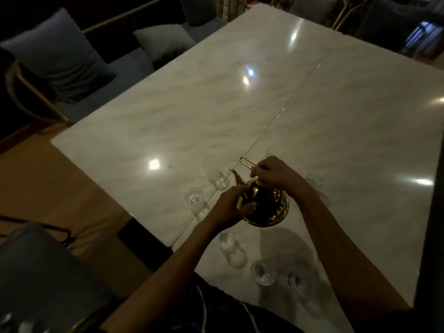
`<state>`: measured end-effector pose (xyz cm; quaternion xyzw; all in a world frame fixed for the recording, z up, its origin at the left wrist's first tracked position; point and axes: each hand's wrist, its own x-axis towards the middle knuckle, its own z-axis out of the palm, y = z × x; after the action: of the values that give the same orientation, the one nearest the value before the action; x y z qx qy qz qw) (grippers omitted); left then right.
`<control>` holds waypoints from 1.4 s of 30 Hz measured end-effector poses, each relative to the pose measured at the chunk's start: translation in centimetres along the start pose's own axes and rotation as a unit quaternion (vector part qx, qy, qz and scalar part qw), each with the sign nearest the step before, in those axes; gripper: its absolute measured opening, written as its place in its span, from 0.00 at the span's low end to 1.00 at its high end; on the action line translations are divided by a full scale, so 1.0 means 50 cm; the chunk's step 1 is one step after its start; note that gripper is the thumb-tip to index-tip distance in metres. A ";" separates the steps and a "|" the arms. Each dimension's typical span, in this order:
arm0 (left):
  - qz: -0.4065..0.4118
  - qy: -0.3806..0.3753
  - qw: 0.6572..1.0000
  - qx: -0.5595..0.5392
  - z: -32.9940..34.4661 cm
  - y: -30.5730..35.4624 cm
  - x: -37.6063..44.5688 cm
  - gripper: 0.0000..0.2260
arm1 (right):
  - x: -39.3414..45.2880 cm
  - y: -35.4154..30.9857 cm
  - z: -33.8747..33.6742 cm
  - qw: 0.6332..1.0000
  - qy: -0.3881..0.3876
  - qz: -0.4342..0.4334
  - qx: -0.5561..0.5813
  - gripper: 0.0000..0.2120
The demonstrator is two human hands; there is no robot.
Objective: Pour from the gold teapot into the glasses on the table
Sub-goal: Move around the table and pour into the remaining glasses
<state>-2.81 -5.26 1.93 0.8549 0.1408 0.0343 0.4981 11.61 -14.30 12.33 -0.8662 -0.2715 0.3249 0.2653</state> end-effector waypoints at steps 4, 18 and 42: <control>0.012 0.042 0.999 0.007 -0.008 -0.016 -0.032 0.27 | 0.004 -0.018 0.036 1.000 0.019 -0.002 0.005 0.13; 0.013 0.039 0.997 -0.058 -0.103 -0.076 0.035 0.26 | 0.085 -0.126 0.087 0.994 0.077 0.007 -0.079 0.14; 0.032 -0.024 0.995 -0.096 -0.184 -0.105 0.122 0.23 | 0.172 -0.236 0.090 0.977 0.125 0.081 -0.151 0.15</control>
<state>0.14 6.59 1.53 0.8081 0.0970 0.0428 0.5795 10.44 0.90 13.31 -0.9491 -0.2110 0.1900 0.1364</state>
